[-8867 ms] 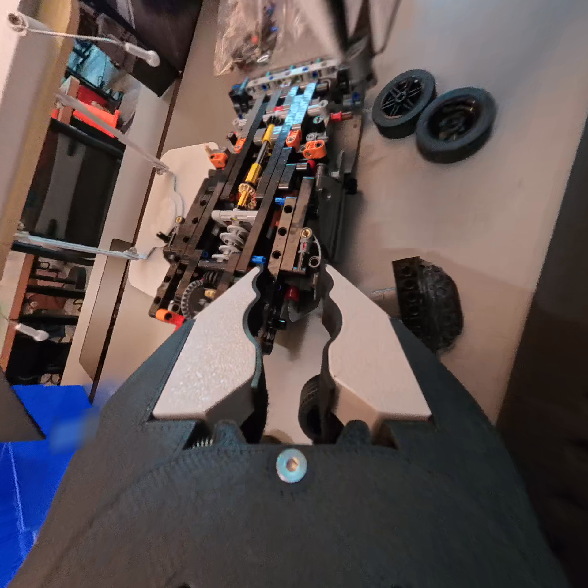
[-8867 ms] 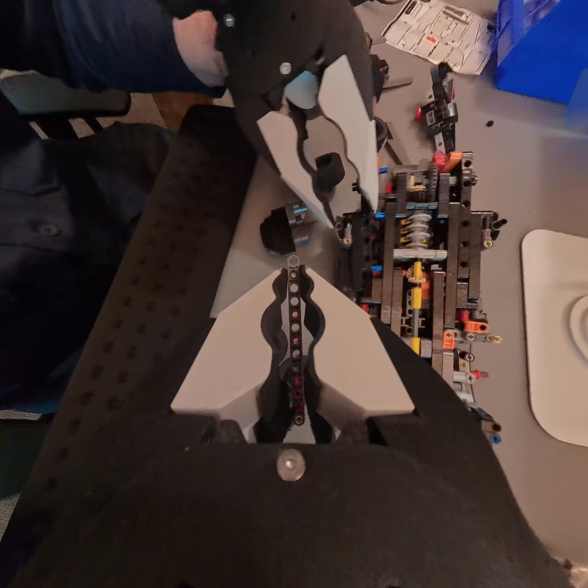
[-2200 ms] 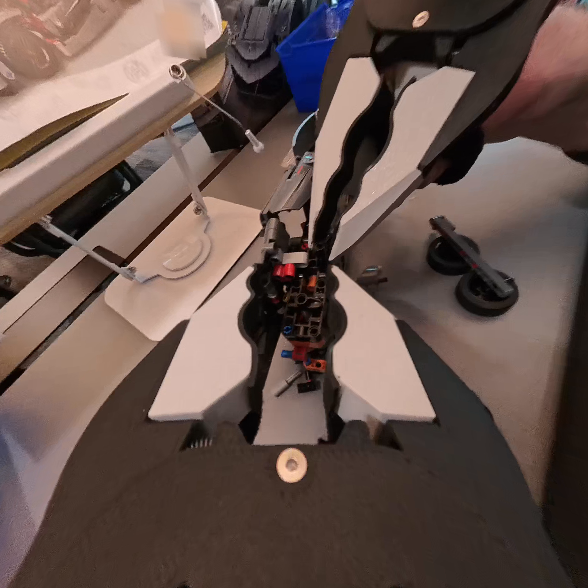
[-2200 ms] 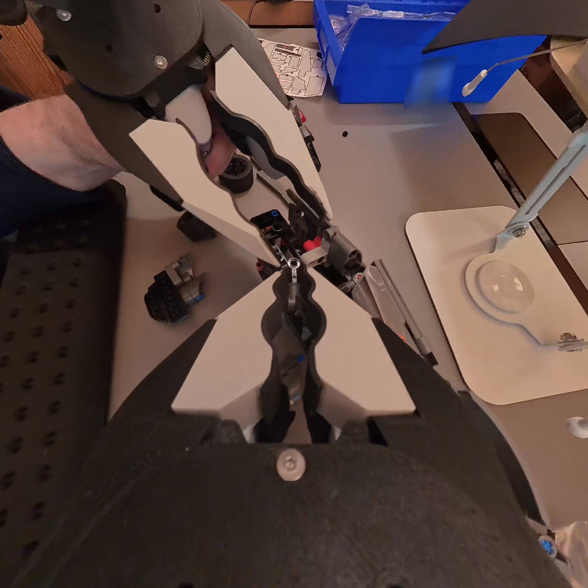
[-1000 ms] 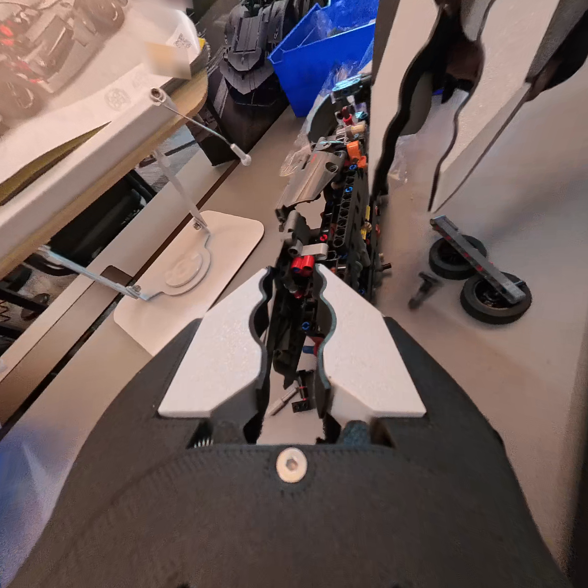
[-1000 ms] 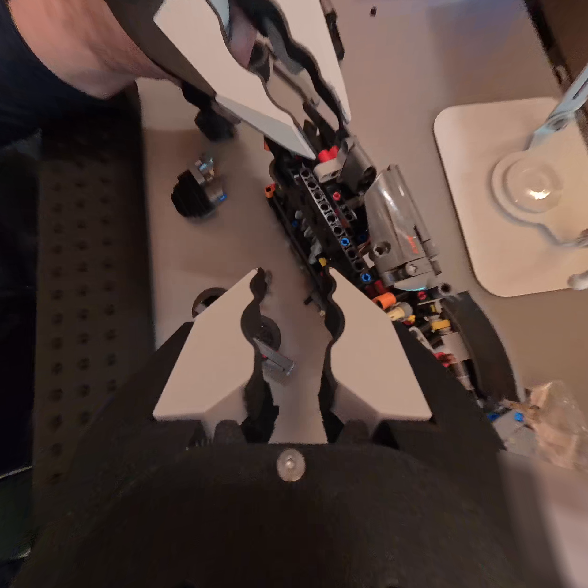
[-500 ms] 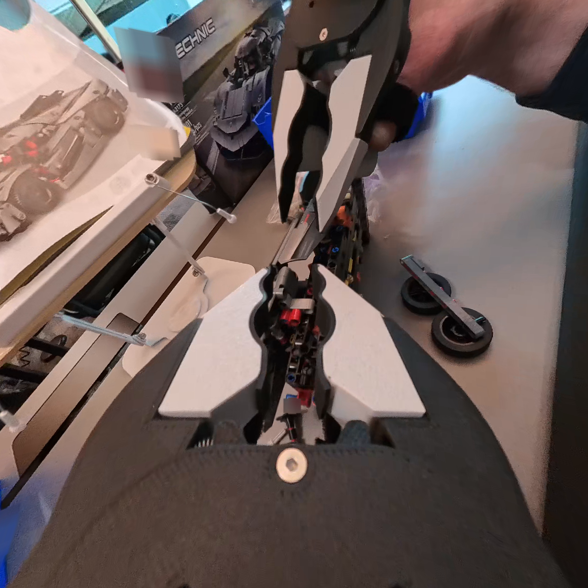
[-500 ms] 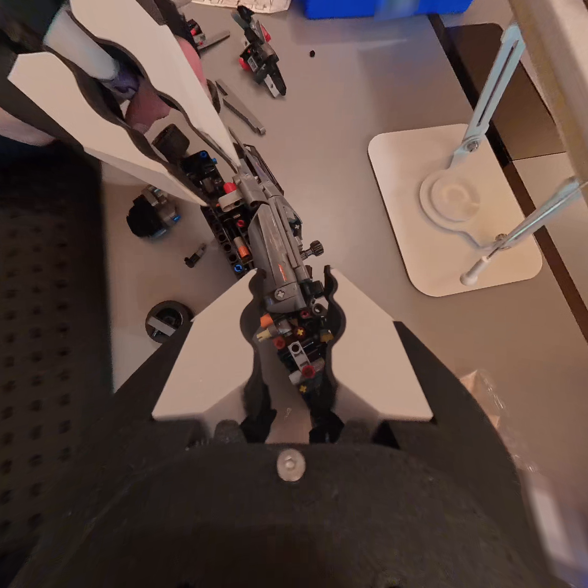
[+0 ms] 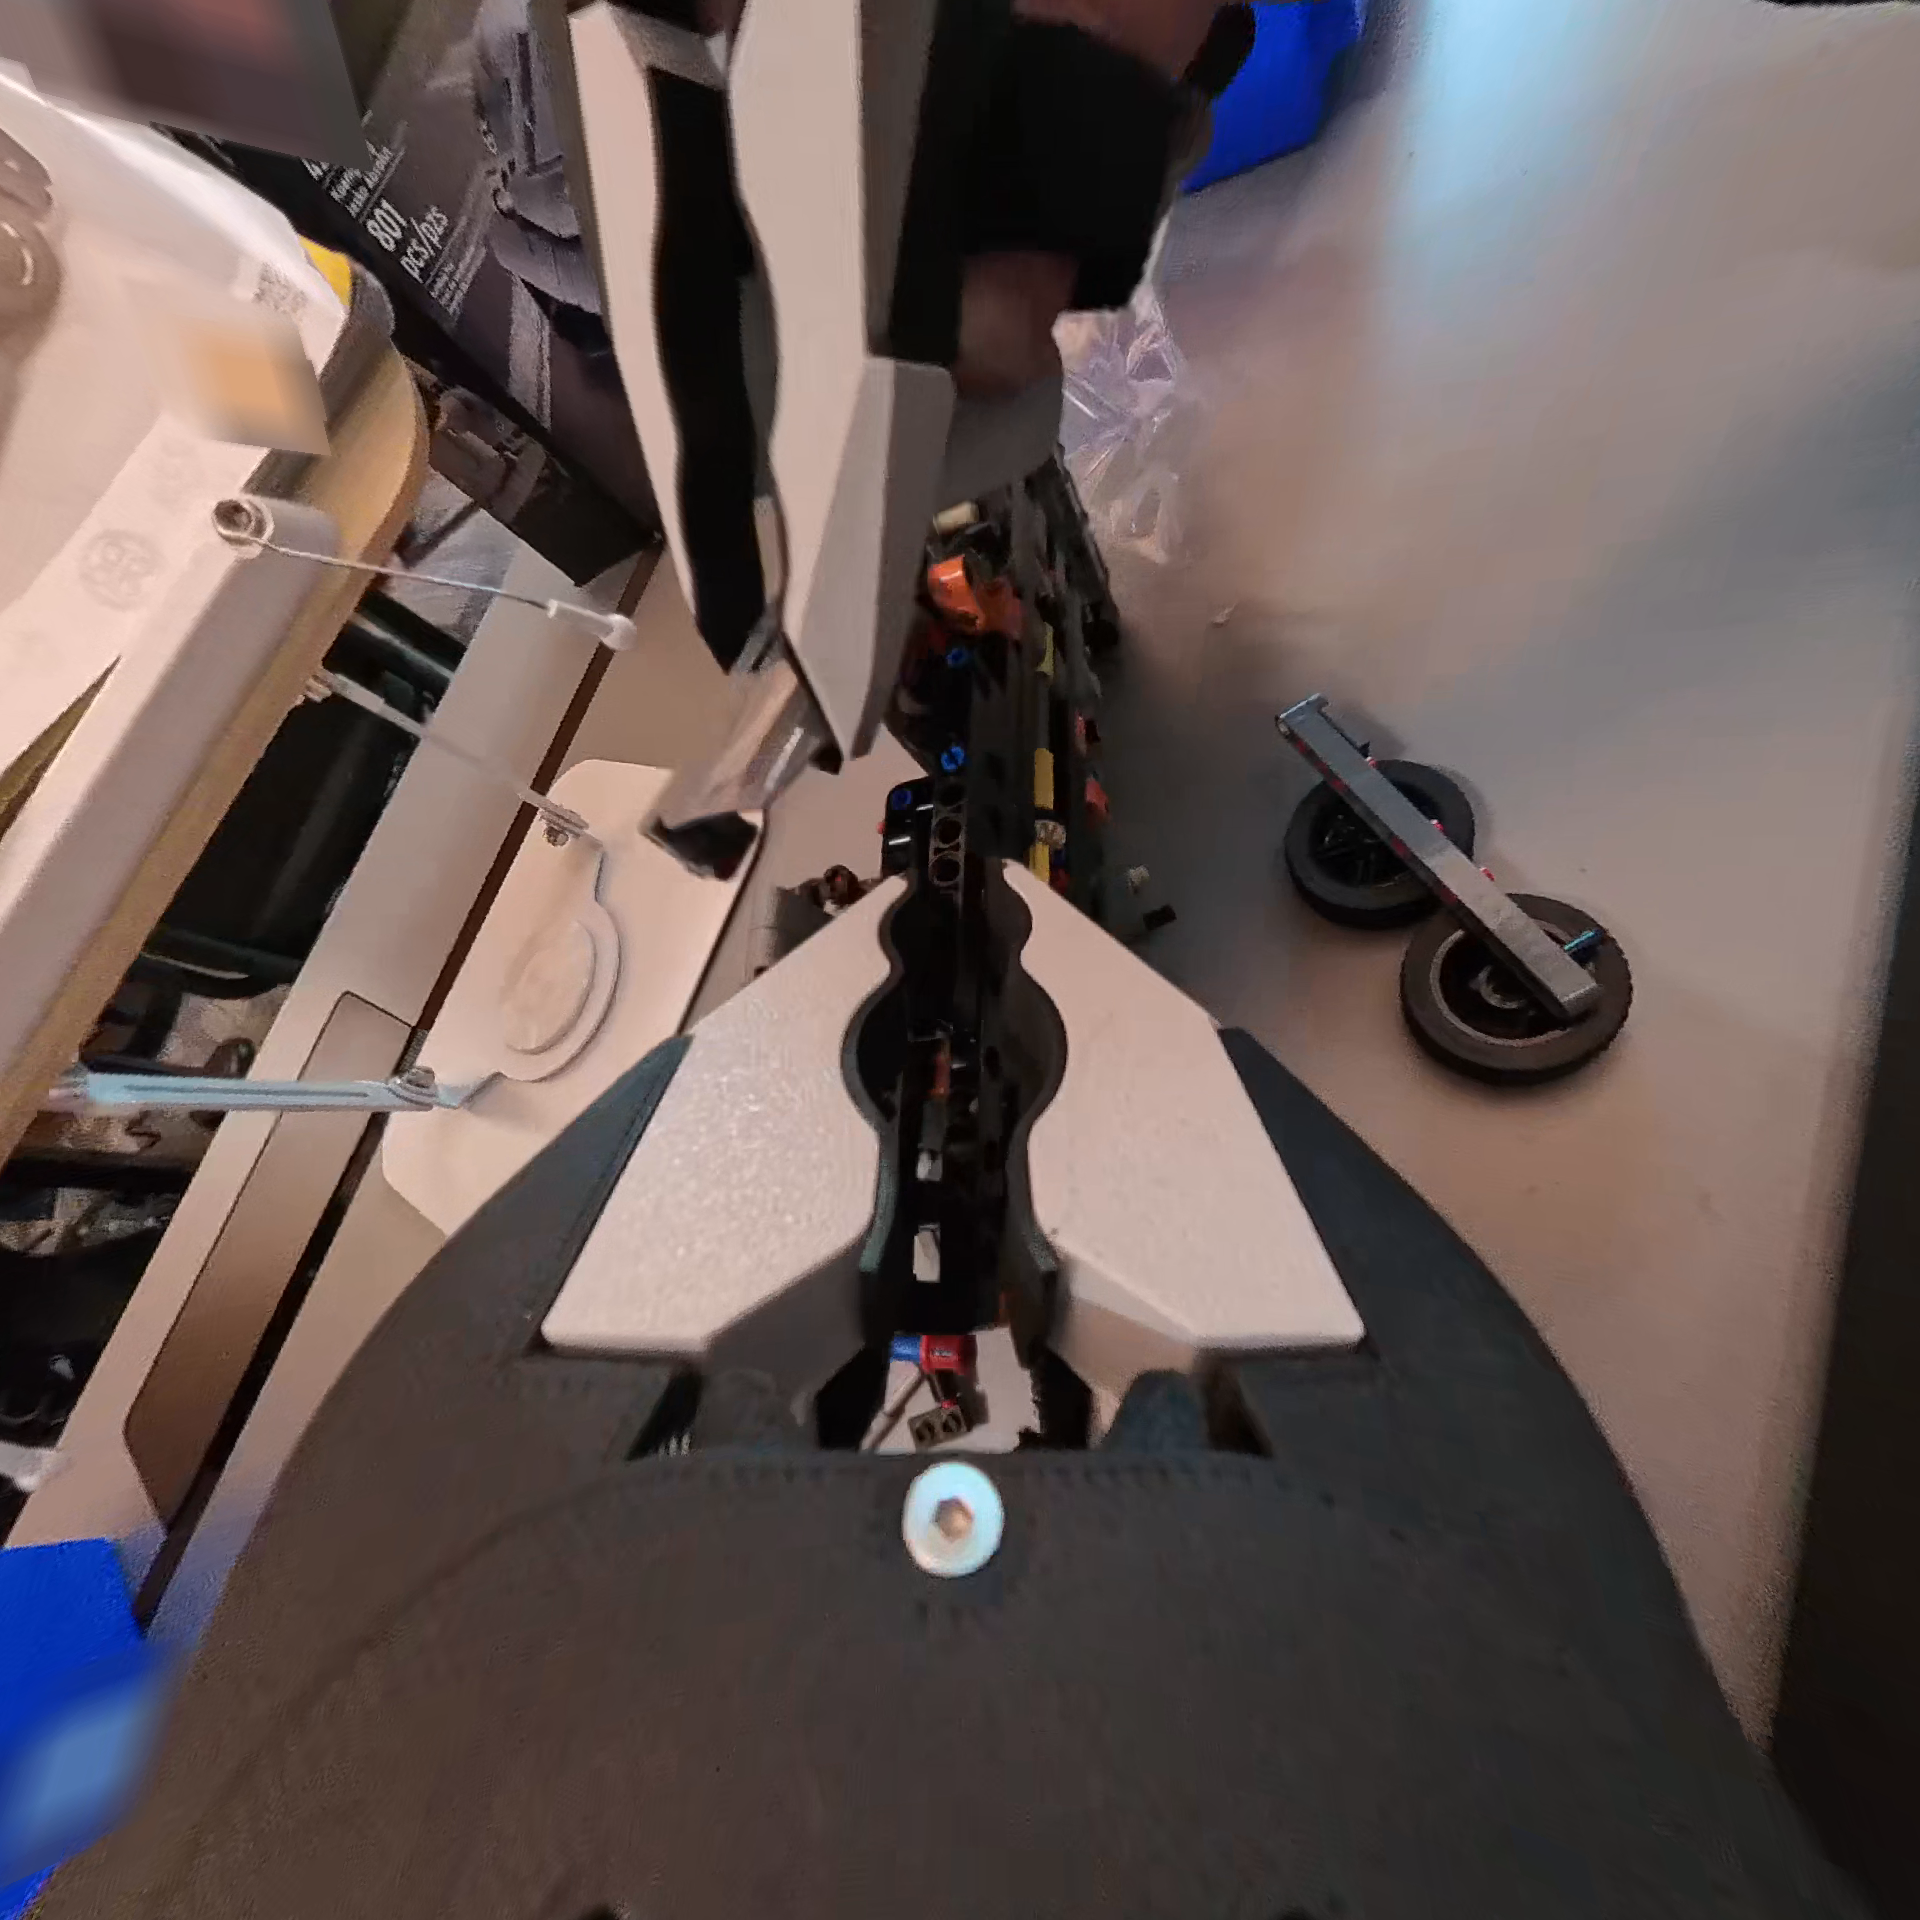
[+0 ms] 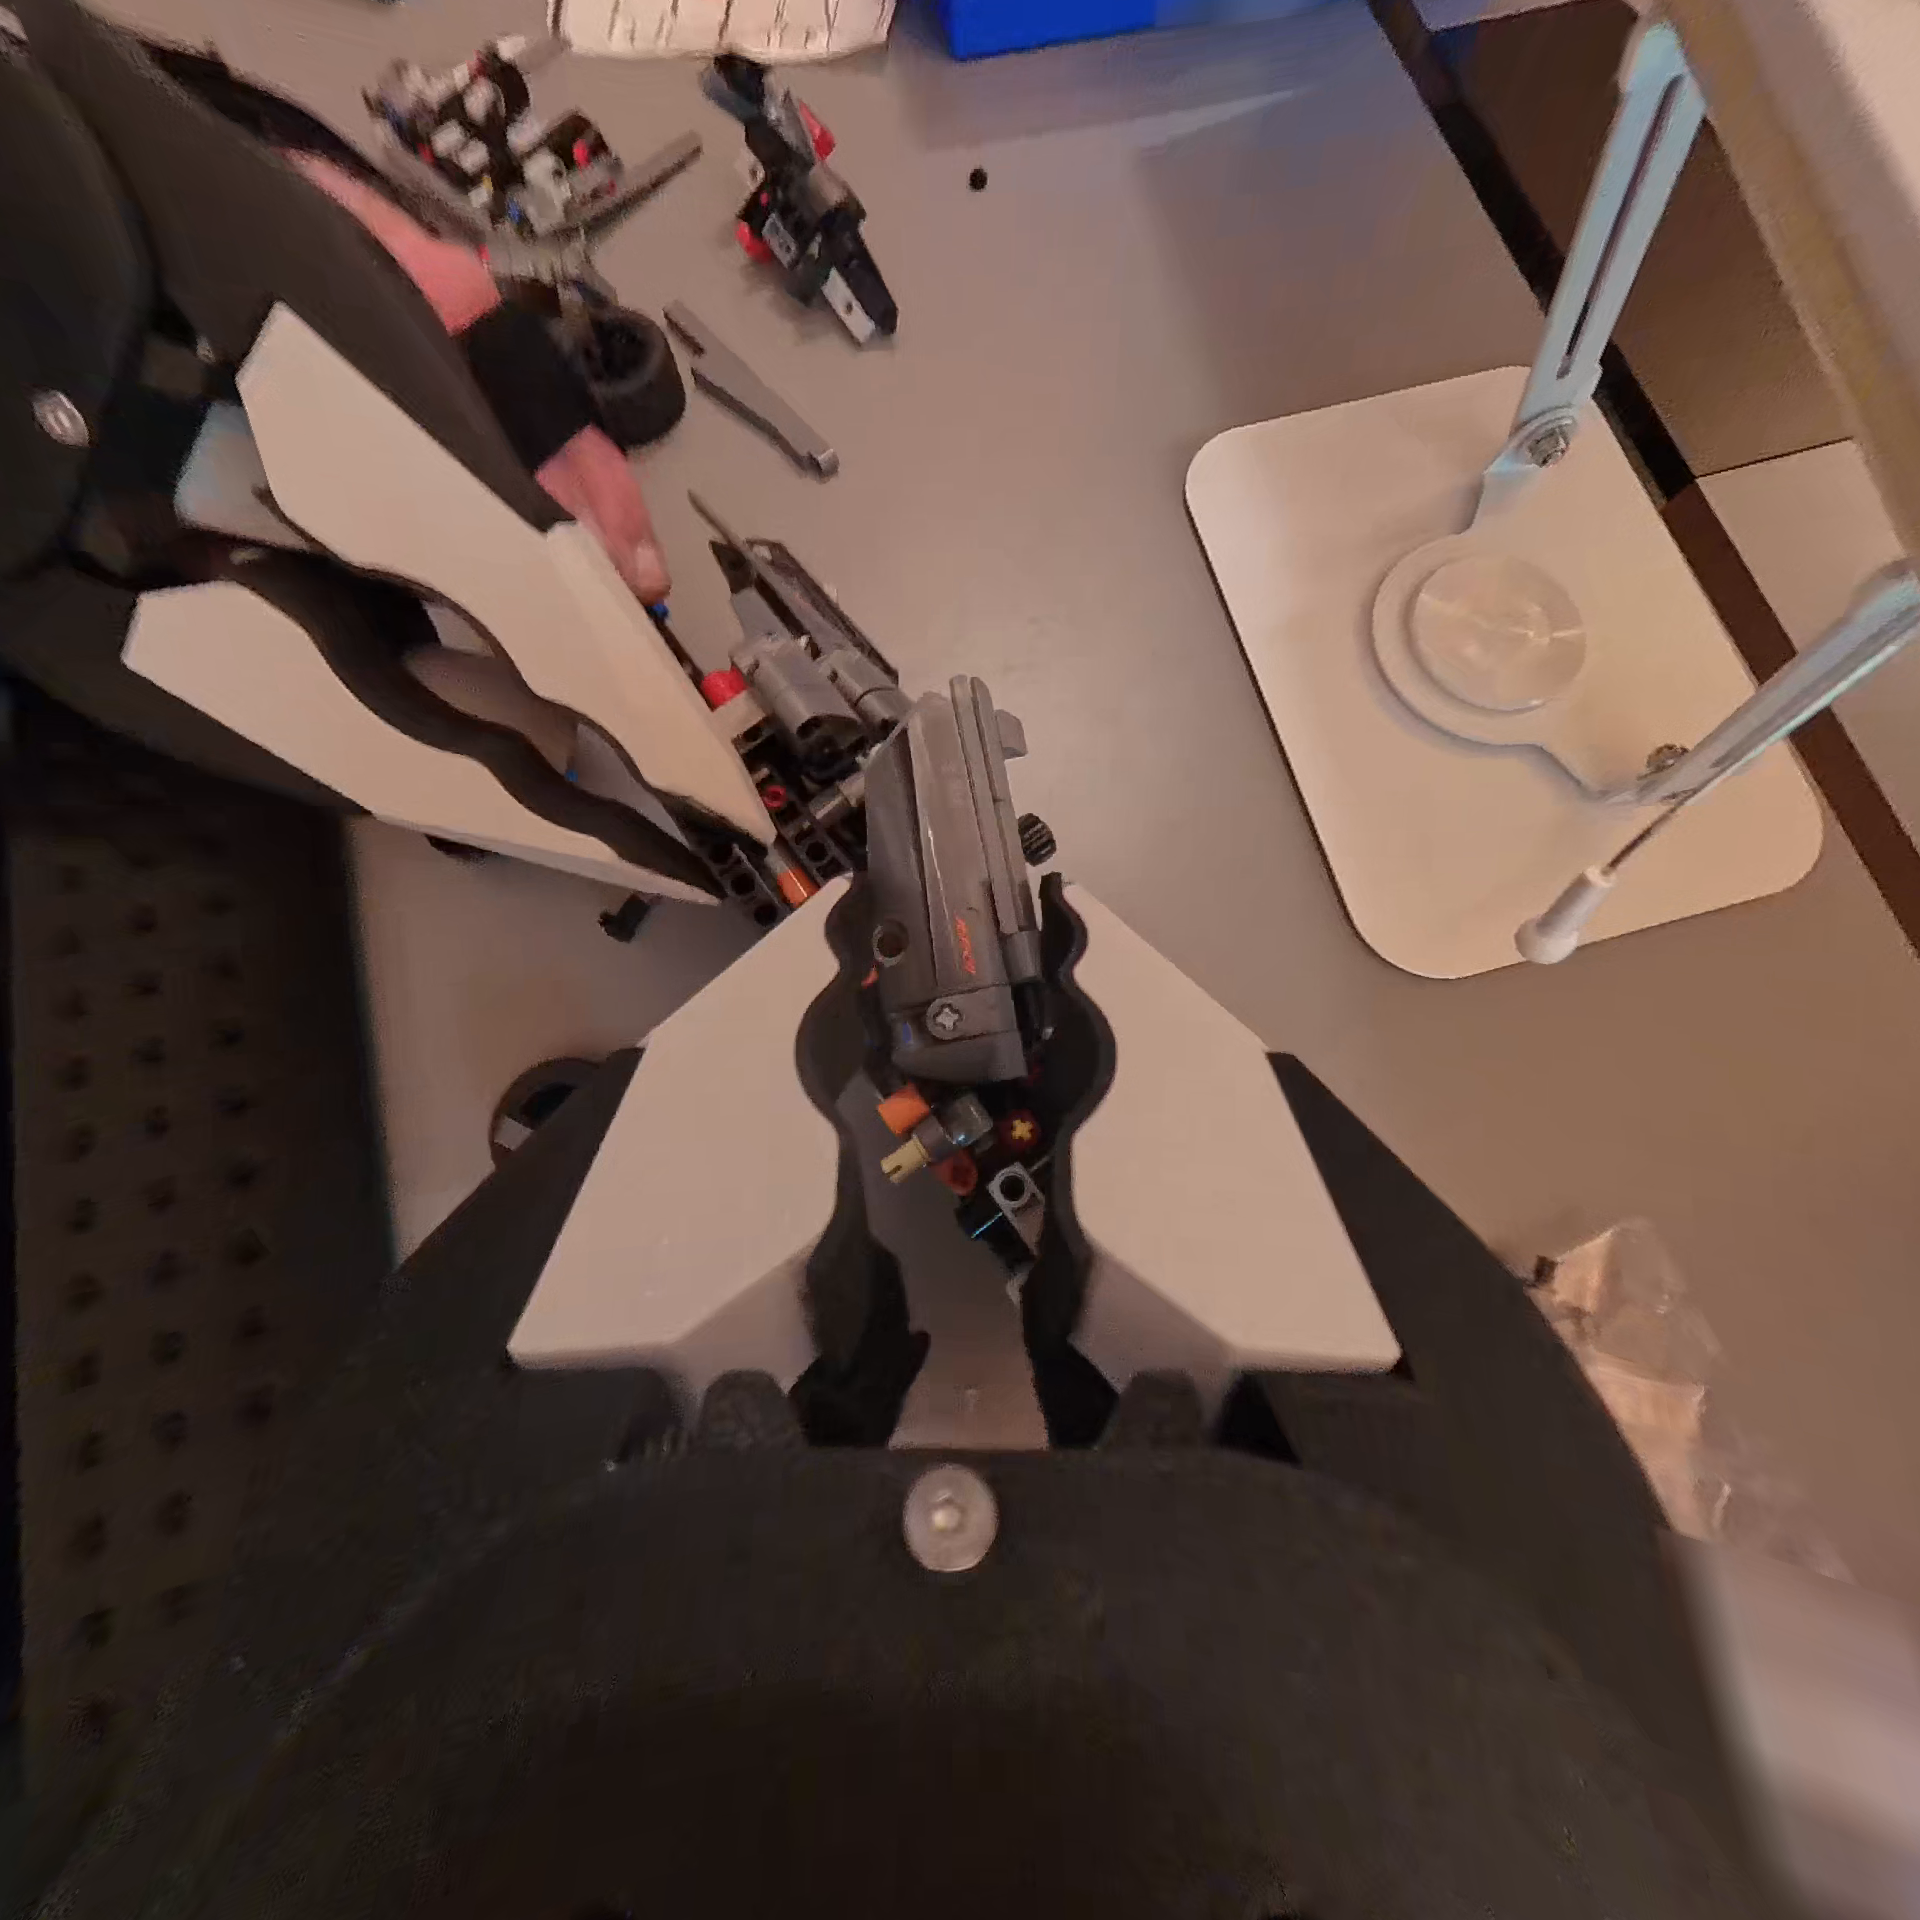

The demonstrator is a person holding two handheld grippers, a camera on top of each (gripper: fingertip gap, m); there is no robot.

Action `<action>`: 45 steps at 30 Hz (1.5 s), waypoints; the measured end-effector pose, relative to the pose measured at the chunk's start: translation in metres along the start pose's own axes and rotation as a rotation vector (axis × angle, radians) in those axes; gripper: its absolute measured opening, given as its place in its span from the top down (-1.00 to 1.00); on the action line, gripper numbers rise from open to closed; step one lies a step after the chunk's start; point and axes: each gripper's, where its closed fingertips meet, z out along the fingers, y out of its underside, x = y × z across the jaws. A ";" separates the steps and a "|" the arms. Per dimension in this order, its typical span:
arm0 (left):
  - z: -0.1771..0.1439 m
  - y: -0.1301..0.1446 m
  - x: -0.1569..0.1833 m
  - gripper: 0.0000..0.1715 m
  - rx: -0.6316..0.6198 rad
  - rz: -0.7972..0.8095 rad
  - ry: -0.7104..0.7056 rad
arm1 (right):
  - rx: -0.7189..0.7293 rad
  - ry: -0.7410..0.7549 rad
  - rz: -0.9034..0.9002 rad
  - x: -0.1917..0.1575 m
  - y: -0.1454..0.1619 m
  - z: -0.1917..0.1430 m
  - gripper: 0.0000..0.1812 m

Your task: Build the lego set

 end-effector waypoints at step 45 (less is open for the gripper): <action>0.014 0.069 0.011 0.88 -0.216 0.172 0.058 | -0.126 -0.177 -0.175 -0.053 0.034 0.034 0.81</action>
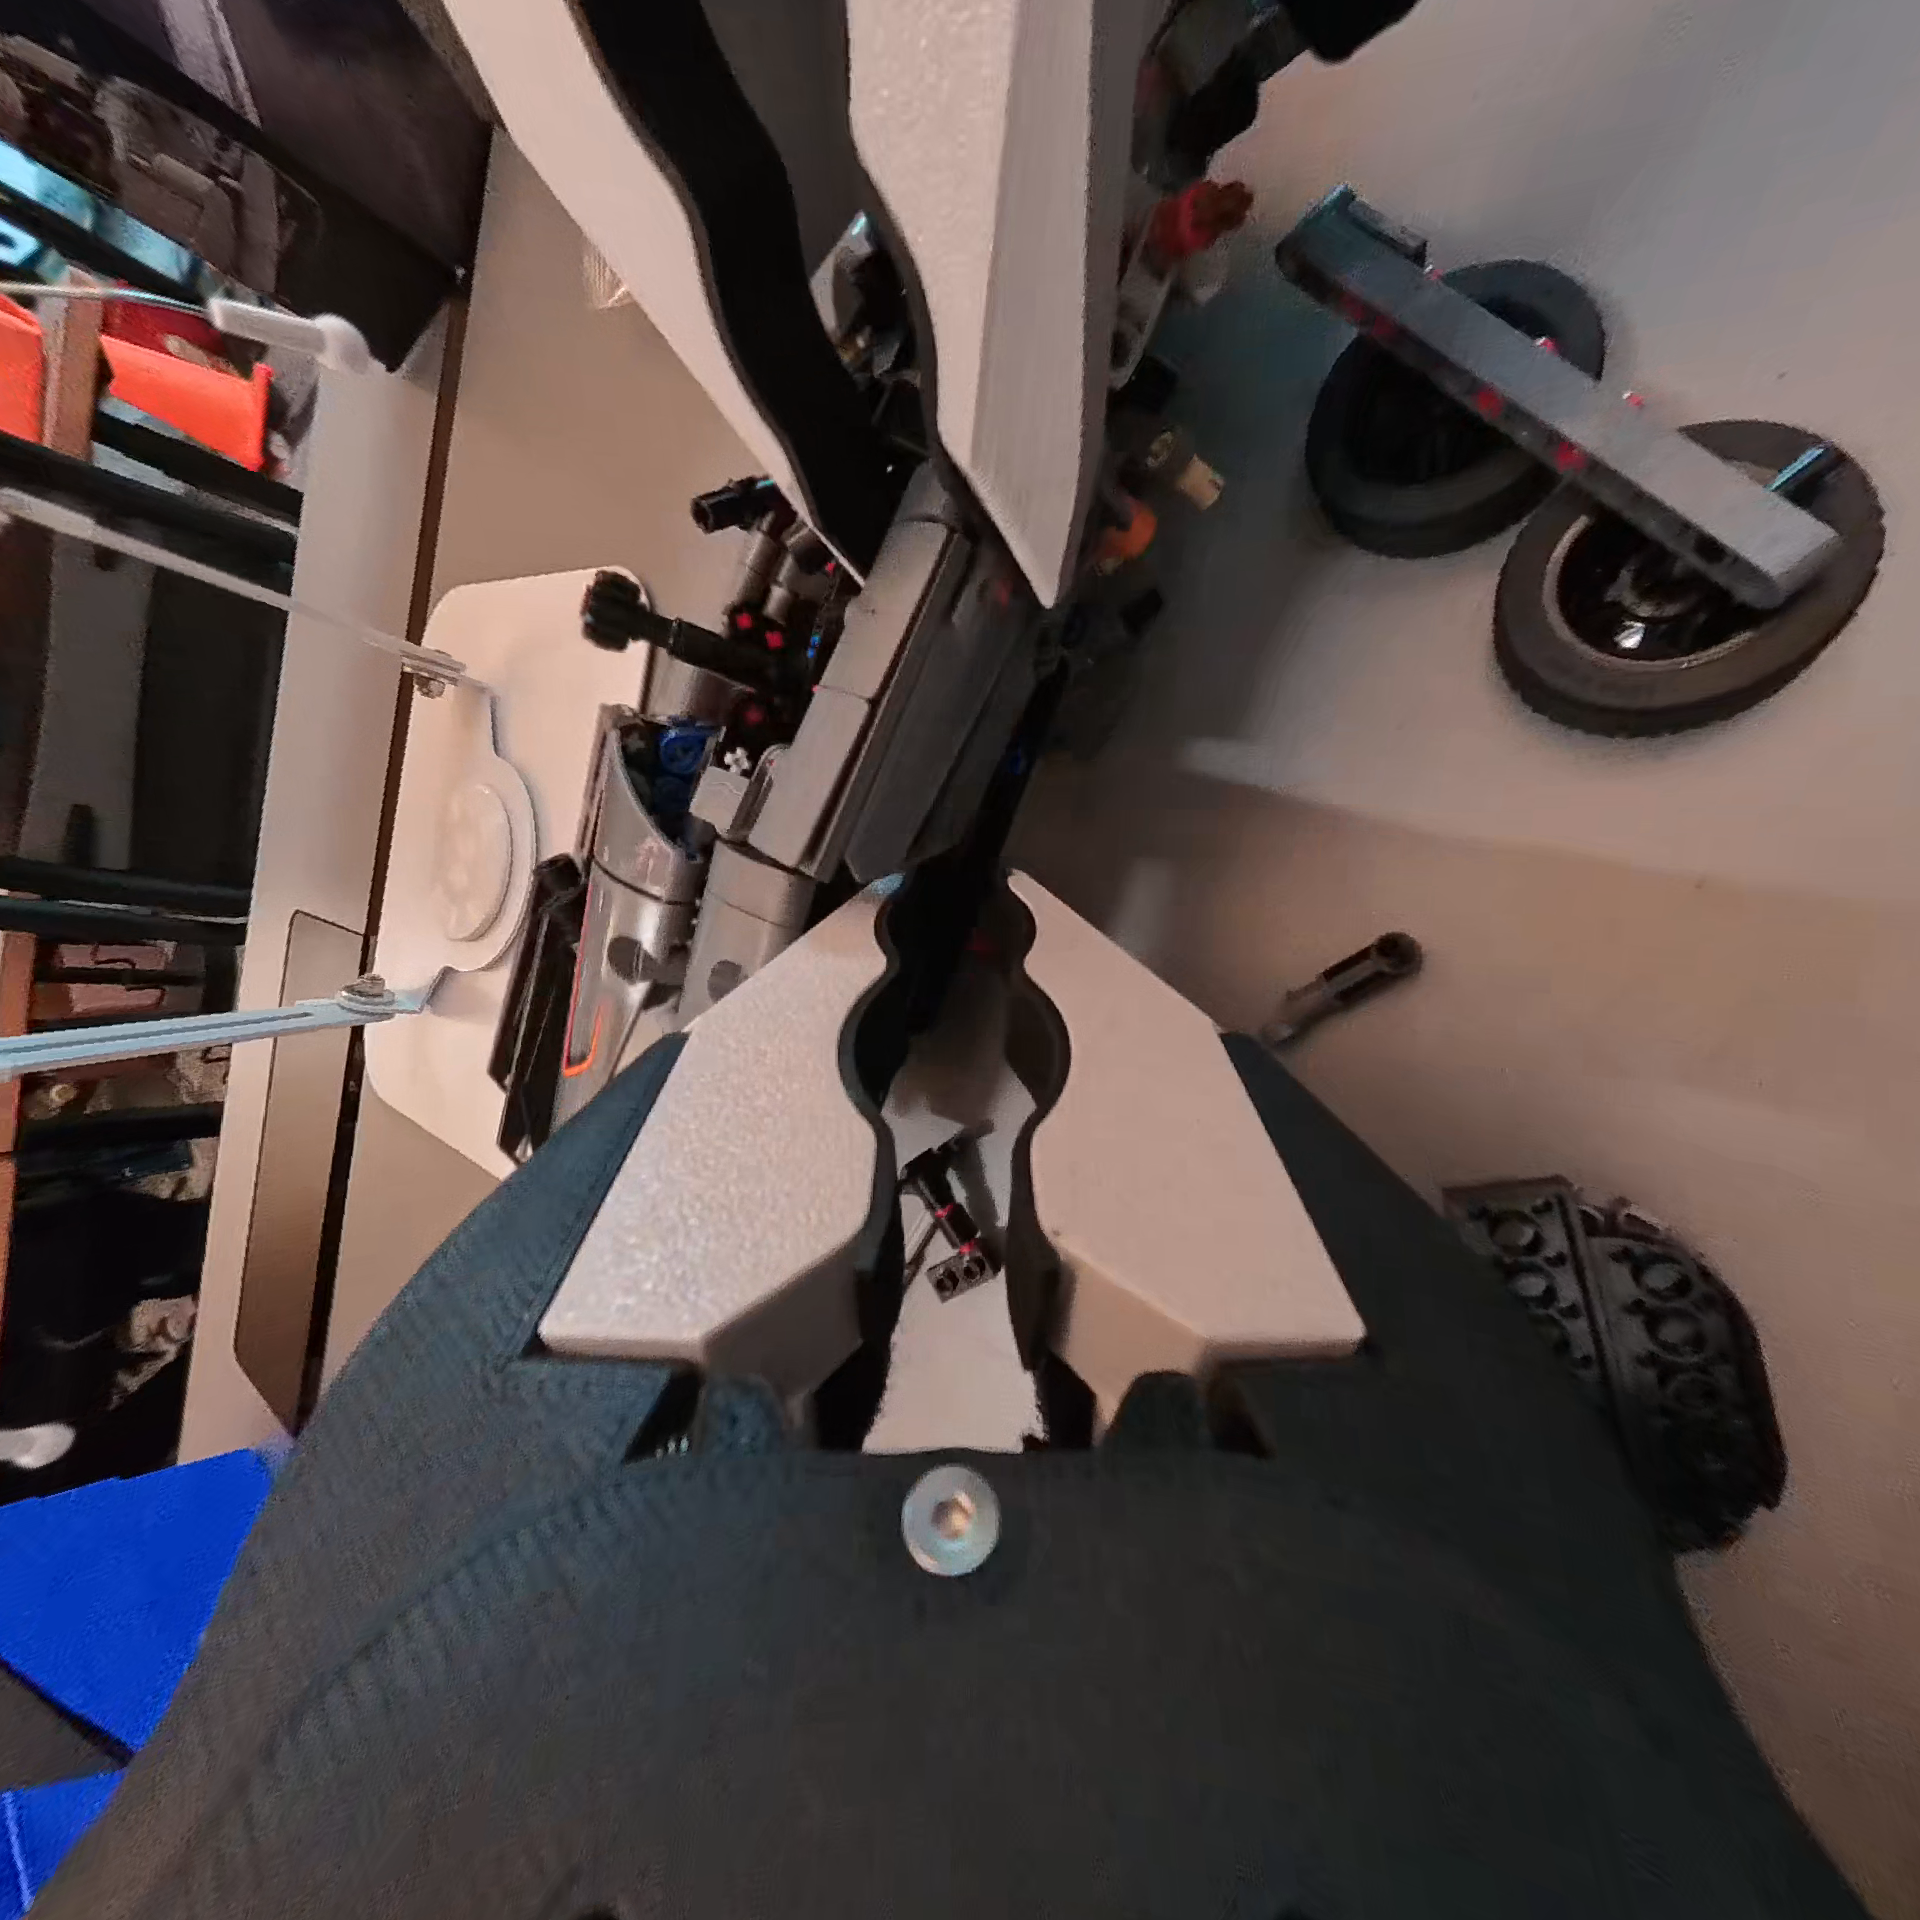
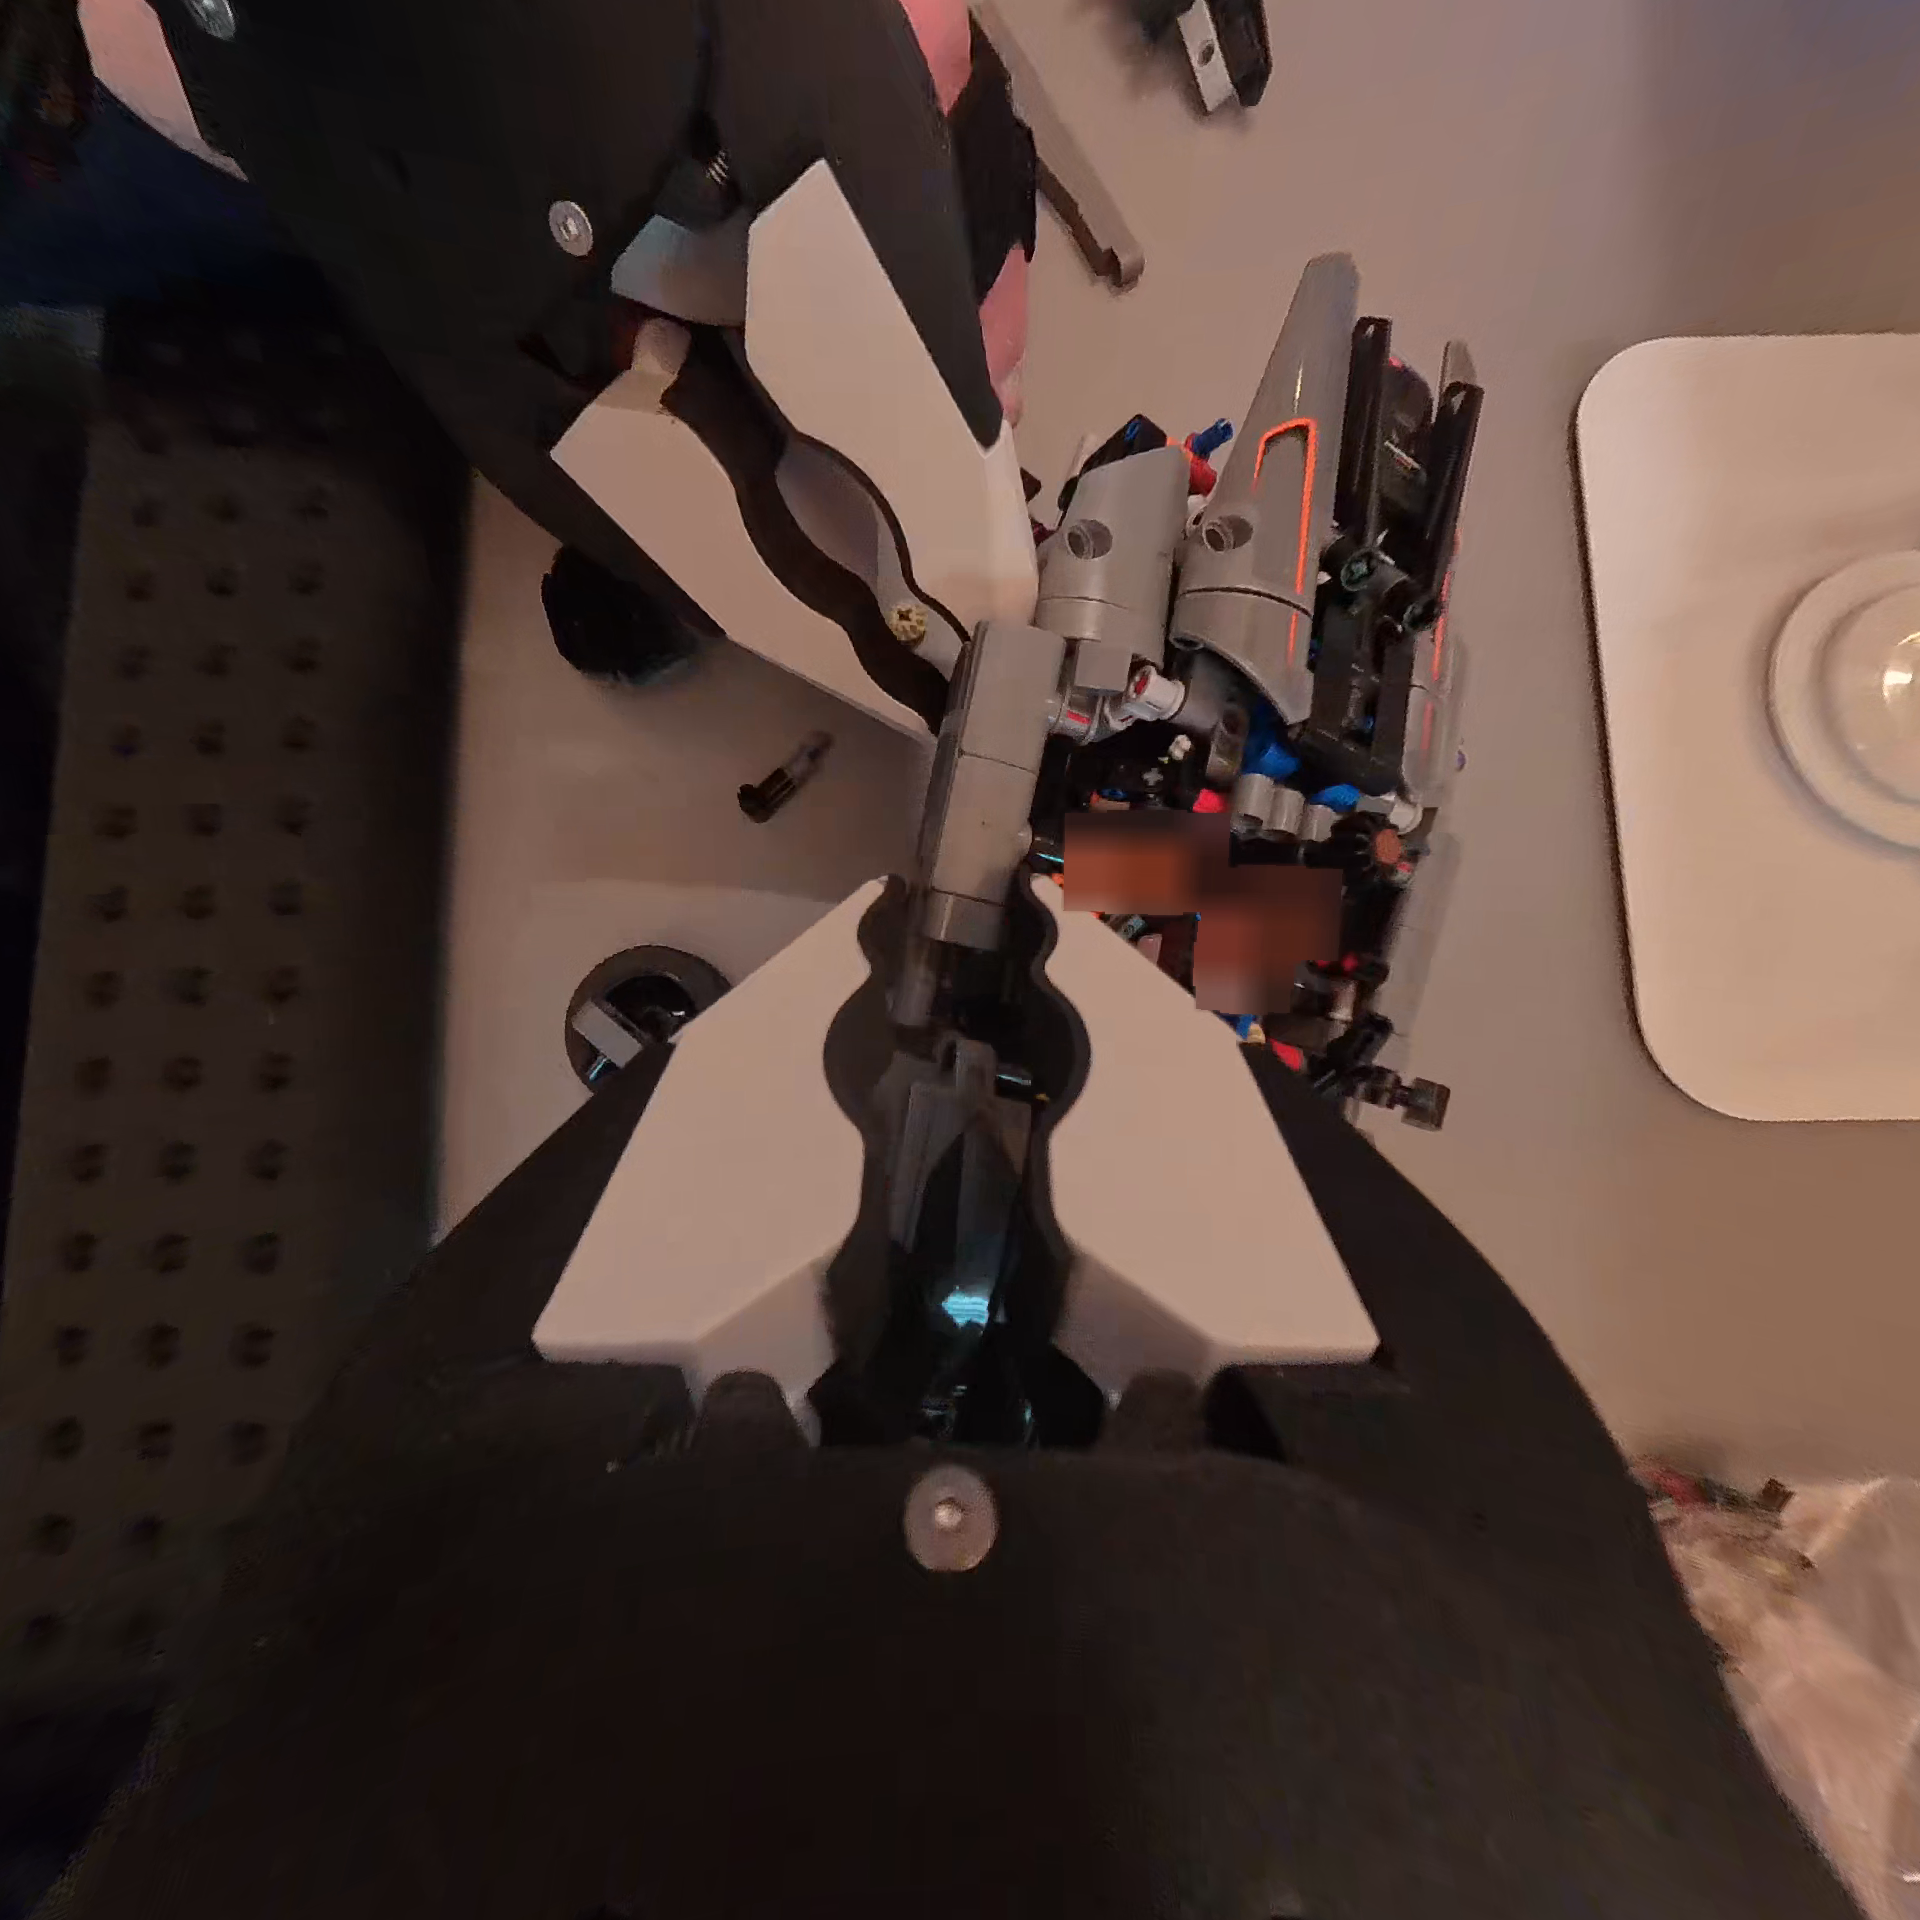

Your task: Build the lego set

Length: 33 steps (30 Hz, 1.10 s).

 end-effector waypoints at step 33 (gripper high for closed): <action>-0.023 -0.007 -0.011 0.77 0.125 -0.102 -0.019 | -0.013 0.069 0.163 0.013 0.026 -0.026 0.49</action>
